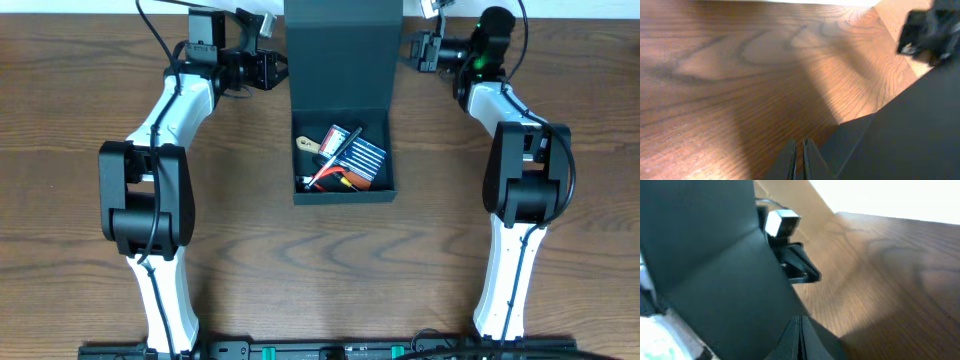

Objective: Pack container
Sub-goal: 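Lower the lid onto the box and withdraw both grippers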

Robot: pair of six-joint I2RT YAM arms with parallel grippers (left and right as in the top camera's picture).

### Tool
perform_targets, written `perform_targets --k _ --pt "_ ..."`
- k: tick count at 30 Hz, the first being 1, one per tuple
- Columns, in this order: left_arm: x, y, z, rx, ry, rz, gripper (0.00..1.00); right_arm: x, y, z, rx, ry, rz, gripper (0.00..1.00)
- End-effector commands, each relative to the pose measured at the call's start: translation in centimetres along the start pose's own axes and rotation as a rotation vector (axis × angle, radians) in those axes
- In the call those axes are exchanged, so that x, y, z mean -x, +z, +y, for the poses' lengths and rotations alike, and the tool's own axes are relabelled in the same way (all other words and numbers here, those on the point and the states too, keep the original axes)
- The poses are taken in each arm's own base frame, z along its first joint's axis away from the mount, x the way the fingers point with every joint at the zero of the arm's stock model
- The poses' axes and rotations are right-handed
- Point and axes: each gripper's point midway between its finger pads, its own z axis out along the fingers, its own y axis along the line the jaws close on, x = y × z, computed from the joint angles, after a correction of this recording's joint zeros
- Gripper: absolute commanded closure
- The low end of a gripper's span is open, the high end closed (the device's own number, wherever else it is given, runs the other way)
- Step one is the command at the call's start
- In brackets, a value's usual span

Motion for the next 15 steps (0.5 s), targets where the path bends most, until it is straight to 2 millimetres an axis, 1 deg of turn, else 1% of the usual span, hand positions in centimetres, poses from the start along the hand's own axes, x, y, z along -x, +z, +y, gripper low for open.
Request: perform_targets --k 1,4,7,9,11,13,15 --pt "1.4 -1.1 -2.3 -0.024 0.043 -0.009 0.94 1.2 1.0 4.0 0.040 0.163 0.061 0.99" --pt "1.3 -2.3 -4.2 -0.027 0.019 0.017 0.95 1.5 1.2 5.7 0.044 0.199 0.066 0.99" --pt "0.8 -4.1 -7.3 -0.033 0.012 0.062 0.95 1.3 1.7 7.1 0.053 0.223 0.073 0.98" --pt "0.3 -5.4 -9.7 -0.038 0.036 0.094 0.95 0.9 2.9 7.2 0.066 0.266 0.087 0.99" --pt "-0.2 -6.7 -11.4 -0.011 0.071 0.122 0.94 0.1 4.2 7.0 0.078 0.339 0.113 0.99" --pt "-0.6 -8.0 -11.9 0.076 0.088 0.143 0.95 -1.1 5.3 6.5 0.085 0.391 0.136 0.98" --pt "-0.8 -9.3 -12.5 0.118 0.102 0.151 0.95 -2.2 5.6 5.7 0.084 0.452 0.149 0.98"
